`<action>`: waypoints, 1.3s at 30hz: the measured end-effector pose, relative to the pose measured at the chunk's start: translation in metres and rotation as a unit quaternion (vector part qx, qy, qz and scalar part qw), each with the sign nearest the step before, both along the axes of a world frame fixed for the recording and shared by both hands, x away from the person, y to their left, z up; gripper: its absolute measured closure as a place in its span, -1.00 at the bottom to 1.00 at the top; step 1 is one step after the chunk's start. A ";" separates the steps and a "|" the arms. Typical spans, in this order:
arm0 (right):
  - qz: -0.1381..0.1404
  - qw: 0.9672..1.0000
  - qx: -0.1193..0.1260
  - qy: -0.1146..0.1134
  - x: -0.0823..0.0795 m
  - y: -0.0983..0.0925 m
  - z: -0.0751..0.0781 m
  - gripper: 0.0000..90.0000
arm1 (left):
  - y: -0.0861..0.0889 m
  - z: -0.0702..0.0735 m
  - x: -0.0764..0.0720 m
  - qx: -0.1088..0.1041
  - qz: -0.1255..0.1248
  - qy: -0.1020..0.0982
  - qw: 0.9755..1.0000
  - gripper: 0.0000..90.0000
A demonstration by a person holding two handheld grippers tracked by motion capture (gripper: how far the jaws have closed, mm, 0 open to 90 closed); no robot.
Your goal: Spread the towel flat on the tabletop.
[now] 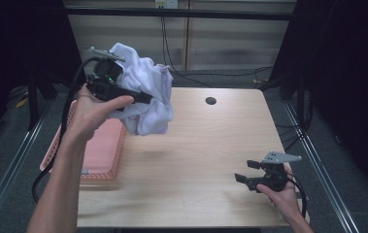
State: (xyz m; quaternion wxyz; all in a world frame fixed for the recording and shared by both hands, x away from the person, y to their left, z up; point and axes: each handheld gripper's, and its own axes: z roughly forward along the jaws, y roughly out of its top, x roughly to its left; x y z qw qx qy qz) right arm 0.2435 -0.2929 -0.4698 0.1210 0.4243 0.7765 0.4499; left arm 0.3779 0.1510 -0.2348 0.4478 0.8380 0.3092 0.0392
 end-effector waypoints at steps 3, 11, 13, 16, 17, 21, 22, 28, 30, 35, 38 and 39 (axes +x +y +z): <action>0.000 1.000 -0.001 -0.001 0.000 0.000 0.000 -0.53 | -0.014 -0.015 0.000 0.005 -0.011 0.008 1.000 -0.03; -0.008 1.000 -0.004 -0.005 -0.001 -0.002 0.001 -0.52 | -0.057 -0.085 -0.006 0.045 -0.034 0.041 0.998 -0.06; -0.008 1.000 -0.006 -0.008 -0.001 -0.002 0.001 -0.49 | -0.063 -0.094 -0.008 0.051 -0.037 0.046 0.997 -0.07; -0.006 1.000 -0.007 -0.008 -0.002 -0.001 0.001 -0.48 | -0.075 -0.123 -0.011 0.058 -0.057 0.063 0.995 -0.11; -0.006 1.000 -0.008 -0.009 -0.002 -0.001 0.000 -0.48 | -0.080 -0.133 -0.012 0.063 -0.057 0.070 0.994 -0.11; -0.001 1.000 -0.006 -0.007 -0.002 -0.001 0.000 -0.47 | -0.093 -0.173 -0.019 0.091 -0.059 0.091 0.990 -0.19; 0.000 1.000 -0.006 -0.007 -0.002 0.000 0.000 -0.47 | -0.095 -0.180 -0.021 0.094 -0.056 0.091 0.990 -0.20; 0.005 1.000 -0.007 -0.002 -0.002 0.002 -0.001 -0.47 | -0.094 -0.228 -0.032 0.122 -0.054 0.091 0.987 -0.38; 0.008 1.000 -0.008 0.000 -0.002 0.004 -0.002 -0.47 | -0.092 -0.238 -0.034 0.119 -0.060 0.094 0.987 -0.51; 0.013 1.000 -0.010 0.002 -0.001 0.008 -0.002 -0.49 | -0.083 -0.232 -0.035 0.110 -0.066 0.082 0.988 -0.64; 0.014 1.000 -0.007 0.004 -0.001 0.011 -0.002 -0.52 | -0.077 -0.220 -0.039 0.104 -0.057 0.068 0.991 -0.64; 0.014 1.000 -0.007 0.004 -0.001 0.011 -0.002 -0.52 | -0.077 -0.220 -0.039 0.104 -0.057 0.068 0.991 -0.63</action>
